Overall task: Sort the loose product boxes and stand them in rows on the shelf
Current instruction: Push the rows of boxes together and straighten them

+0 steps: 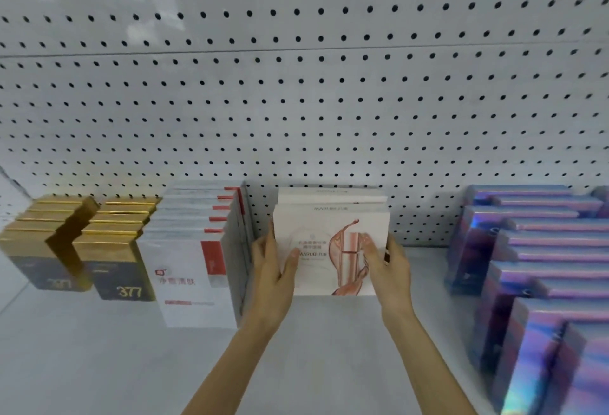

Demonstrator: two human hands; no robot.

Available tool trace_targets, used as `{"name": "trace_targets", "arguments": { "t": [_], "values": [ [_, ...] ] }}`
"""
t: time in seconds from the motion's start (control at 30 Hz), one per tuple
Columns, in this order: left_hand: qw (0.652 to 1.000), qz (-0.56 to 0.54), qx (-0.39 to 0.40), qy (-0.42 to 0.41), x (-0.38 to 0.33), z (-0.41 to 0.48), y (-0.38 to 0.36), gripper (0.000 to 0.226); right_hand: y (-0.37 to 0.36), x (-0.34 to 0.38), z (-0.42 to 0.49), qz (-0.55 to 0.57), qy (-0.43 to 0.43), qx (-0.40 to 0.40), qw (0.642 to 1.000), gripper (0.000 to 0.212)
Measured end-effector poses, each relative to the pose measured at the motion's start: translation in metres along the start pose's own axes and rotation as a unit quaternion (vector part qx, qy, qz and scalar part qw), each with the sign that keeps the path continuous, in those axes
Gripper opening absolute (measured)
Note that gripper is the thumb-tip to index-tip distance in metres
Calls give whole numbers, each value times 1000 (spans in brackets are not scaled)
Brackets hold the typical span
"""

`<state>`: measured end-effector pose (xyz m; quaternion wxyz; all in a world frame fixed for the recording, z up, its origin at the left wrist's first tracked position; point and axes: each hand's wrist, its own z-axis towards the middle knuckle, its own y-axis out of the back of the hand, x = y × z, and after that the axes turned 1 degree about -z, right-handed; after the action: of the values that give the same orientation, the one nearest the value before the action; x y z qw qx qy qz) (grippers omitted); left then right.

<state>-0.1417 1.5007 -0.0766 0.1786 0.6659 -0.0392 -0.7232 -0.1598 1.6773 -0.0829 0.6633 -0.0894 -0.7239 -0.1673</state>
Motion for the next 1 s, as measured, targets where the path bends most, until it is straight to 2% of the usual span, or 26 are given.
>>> {"name": "trace_targets", "arguments": {
  "t": [0.07, 0.23, 0.33, 0.67, 1.0],
  "values": [
    [1000, -15, -1, 15, -2, 3, -2, 44, 0, 2, -3, 1, 4, 0, 1000, 34],
    [991, -120, 17, 53, -2, 11, -2, 46, 6, 7, -7, -59, -36, 47, 997, 52],
    [986, -148, 1, 73, -1, 17, -2, 46, 5, 13, -11, -72, -22, 36, 997, 52],
    [987, -136, -25, 88, 7, 22, -1, 43, -7, 23, -16, -179, -9, 17, 984, 56],
    [995, -82, -15, 58, 10, 22, -1, 41, -10, 24, -18, -218, -10, 31, 975, 62]
  ]
}}
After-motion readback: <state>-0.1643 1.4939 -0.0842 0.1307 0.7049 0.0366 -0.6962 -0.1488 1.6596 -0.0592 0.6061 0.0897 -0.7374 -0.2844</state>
